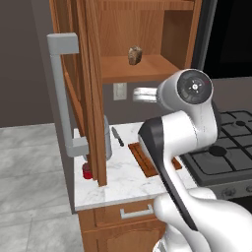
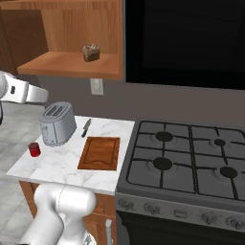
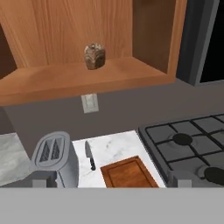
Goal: Pick the bread, place it on the cutting board, pick the jam, place it on the counter, and close the cabinet.
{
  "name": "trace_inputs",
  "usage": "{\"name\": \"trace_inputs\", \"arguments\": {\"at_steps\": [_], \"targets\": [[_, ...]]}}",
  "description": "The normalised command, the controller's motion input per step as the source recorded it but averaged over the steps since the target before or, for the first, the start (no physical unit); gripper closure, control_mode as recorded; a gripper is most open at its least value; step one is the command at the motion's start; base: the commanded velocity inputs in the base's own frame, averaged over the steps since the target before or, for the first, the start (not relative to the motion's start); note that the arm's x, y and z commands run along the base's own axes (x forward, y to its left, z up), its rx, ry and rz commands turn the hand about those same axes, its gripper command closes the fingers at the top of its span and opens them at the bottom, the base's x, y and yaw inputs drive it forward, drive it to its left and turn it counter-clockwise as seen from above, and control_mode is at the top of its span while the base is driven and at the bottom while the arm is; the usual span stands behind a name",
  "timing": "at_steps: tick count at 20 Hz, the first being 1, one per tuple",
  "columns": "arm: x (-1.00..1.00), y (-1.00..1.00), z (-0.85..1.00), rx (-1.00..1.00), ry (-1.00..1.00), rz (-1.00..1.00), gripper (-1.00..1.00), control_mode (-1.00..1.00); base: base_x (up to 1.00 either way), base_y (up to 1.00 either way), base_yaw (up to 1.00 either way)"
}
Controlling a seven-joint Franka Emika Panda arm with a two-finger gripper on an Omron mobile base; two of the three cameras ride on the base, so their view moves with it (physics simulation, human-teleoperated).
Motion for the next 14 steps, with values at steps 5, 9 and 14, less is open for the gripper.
{"name": "trace_inputs", "arguments": {"at_steps": [5, 9, 14], "targets": [[0.00, 0.07, 0.03, -0.03, -0.05, 0.00, -1.00, -1.00, 0.00, 0.00, 0.00], [0.00, 0.08, 0.23, 0.00, 0.00, 0.00, -1.00, -1.00, 0.00, 0.00, 0.00], [0.00, 0.13, 0.25, 0.00, 0.00, 0.00, -1.00, -1.00, 0.00, 0.00, 0.00]]}}
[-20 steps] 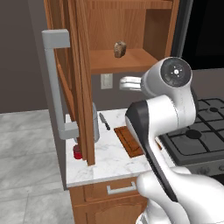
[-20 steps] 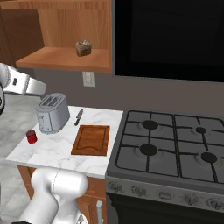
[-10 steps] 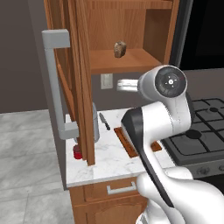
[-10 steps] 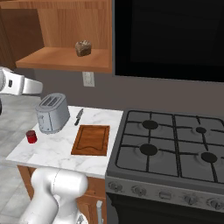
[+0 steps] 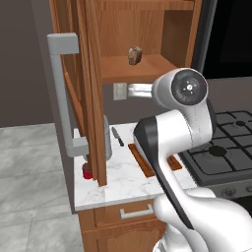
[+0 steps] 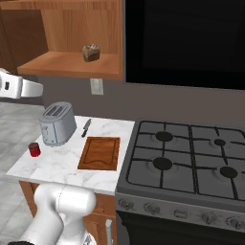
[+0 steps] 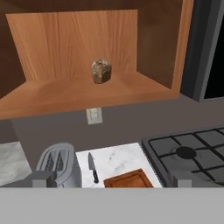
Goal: Pick the bread, place it on the cutting board, pick the jam, place it on the counter, and close the cabinet.
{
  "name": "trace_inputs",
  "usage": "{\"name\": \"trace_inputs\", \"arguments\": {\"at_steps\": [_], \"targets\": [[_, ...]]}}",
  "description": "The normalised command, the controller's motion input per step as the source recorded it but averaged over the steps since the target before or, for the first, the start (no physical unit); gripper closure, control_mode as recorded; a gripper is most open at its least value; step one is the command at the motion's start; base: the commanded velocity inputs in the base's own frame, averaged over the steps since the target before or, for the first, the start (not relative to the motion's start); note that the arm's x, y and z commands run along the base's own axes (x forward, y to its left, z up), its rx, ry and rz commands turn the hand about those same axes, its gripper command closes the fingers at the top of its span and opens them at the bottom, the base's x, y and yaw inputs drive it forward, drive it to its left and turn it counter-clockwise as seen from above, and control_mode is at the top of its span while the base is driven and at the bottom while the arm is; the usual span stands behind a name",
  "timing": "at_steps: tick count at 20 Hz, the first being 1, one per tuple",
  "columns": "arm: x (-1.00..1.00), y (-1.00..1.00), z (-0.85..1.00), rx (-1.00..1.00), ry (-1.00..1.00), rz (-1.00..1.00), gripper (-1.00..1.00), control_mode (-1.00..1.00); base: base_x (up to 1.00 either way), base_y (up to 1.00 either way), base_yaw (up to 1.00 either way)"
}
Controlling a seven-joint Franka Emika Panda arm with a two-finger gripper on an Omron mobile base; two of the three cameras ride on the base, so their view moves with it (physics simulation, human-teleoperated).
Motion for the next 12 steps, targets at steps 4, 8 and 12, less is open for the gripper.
{"name": "trace_inputs", "arguments": {"at_steps": [4, 8, 12], "targets": [[0.01, 0.10, 0.19, 0.00, 0.00, 0.00, -1.00, -1.00, 0.00, 0.00, 0.00], [0.12, 0.08, 0.07, 0.00, 0.00, 0.00, -1.00, -1.00, 0.00, 0.00, 0.00], [0.22, 0.04, 0.02, 0.00, 0.00, 0.00, -1.00, -1.00, 0.00, 0.00, 0.00]]}}
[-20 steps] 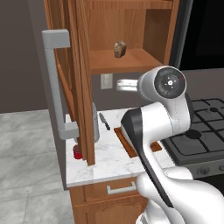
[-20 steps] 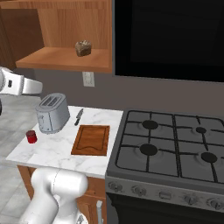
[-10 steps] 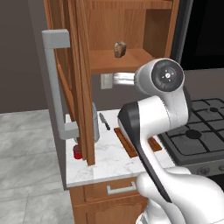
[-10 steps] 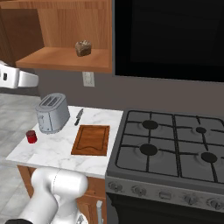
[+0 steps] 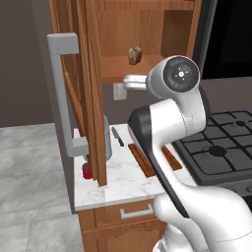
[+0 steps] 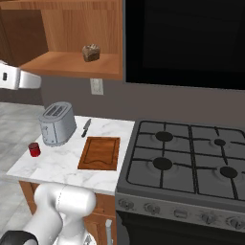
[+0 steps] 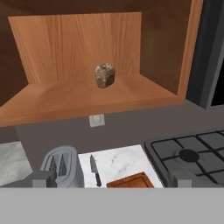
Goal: Pick the bread, place it on the cutting board, pick the jam, place it on the counter, and close the cabinet.
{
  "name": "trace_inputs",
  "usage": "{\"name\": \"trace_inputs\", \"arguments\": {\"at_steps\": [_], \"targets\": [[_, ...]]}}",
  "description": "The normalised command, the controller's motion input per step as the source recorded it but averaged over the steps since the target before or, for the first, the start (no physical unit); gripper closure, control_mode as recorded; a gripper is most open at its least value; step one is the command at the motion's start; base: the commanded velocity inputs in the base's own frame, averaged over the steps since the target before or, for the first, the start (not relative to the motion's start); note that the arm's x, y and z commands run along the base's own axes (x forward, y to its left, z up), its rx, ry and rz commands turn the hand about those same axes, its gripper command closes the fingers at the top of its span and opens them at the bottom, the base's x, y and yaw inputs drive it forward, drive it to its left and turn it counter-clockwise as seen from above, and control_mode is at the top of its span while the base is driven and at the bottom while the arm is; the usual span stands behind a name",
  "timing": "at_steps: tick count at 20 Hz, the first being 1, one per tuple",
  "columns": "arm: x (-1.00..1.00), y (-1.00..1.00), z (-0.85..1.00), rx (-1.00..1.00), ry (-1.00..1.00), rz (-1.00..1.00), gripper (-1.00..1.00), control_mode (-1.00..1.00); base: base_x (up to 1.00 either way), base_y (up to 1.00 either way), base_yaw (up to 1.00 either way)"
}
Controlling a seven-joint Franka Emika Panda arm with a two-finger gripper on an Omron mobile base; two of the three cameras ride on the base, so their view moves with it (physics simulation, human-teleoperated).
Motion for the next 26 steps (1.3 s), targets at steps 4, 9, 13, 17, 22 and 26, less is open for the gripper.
{"name": "trace_inputs", "arguments": {"at_steps": [4, 9, 13, 17, 22, 26], "targets": [[0.23, 0.01, 0.00, 0.00, 0.00, 0.00, -1.00, -1.00, 0.00, 0.00, 0.00], [0.31, 0.04, 0.00, 0.00, 0.00, 0.00, -1.00, -1.00, 0.00, 0.00, 0.00], [0.36, 0.09, 0.00, 0.00, 0.00, 0.00, -1.00, -1.00, 0.00, 0.00, 0.00], [0.35, 0.08, 0.00, 0.00, 0.00, 0.00, -1.00, -1.00, 0.00, 0.00, 0.00], [0.38, 0.03, 0.00, 0.00, 0.00, 0.00, -1.00, -1.00, 0.00, 0.00, 0.00], [0.43, 0.00, 0.00, 0.00, 0.00, 0.00, -1.00, -1.00, 0.00, 0.00, 0.00]]}}
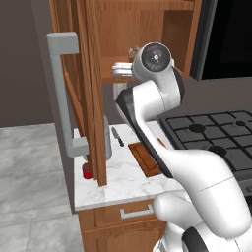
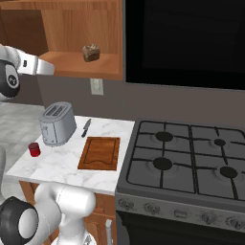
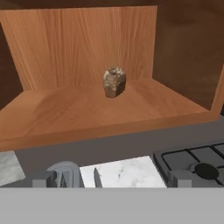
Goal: Pick the bread, place it on the cutting board, pick the jam, place it on the counter, and close the cabinet.
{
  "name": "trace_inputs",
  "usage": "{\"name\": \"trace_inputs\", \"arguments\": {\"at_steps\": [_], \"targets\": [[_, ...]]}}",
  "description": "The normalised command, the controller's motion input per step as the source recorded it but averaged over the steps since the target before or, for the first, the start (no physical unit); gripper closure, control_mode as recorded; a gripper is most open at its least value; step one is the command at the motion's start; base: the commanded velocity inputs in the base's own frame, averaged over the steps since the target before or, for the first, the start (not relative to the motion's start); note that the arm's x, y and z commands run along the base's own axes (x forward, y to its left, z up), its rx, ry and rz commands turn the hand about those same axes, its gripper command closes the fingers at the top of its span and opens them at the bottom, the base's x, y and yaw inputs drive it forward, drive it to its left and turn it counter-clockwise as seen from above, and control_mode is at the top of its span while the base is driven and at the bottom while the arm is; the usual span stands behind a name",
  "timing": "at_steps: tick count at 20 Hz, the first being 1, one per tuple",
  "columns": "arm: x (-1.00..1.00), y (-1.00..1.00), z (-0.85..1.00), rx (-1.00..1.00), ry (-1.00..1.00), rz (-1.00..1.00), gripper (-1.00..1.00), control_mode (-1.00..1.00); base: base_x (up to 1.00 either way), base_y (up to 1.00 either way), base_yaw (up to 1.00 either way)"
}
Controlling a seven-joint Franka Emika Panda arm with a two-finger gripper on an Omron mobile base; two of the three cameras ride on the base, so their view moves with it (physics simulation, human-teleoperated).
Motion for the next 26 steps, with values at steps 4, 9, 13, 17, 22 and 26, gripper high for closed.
{"name": "trace_inputs", "arguments": {"at_steps": [4, 9, 13, 17, 22, 26], "targets": [[0.42, 0.00, 0.00, 0.00, 0.00, 0.00, -1.00, -1.00, 0.00, 0.00, 0.00], [0.44, 0.00, 0.00, 0.00, 0.00, 0.00, -1.00, -1.00, 0.00, 0.00, 0.00], [0.44, 0.00, -0.01, 0.00, 0.00, 0.00, -1.00, -1.00, 0.00, 0.00, 0.00], [0.42, 0.00, -0.02, 0.00, 0.00, 0.00, -1.00, -1.00, 0.00, 0.00, 0.00], [0.43, 0.00, 0.00, 0.00, 0.00, 0.00, -1.00, -1.00, 0.00, 0.00, 0.00], [0.40, 0.00, 0.00, 0.00, 0.00, 0.00, -1.00, -1.00, 0.00, 0.00, 0.00]]}}
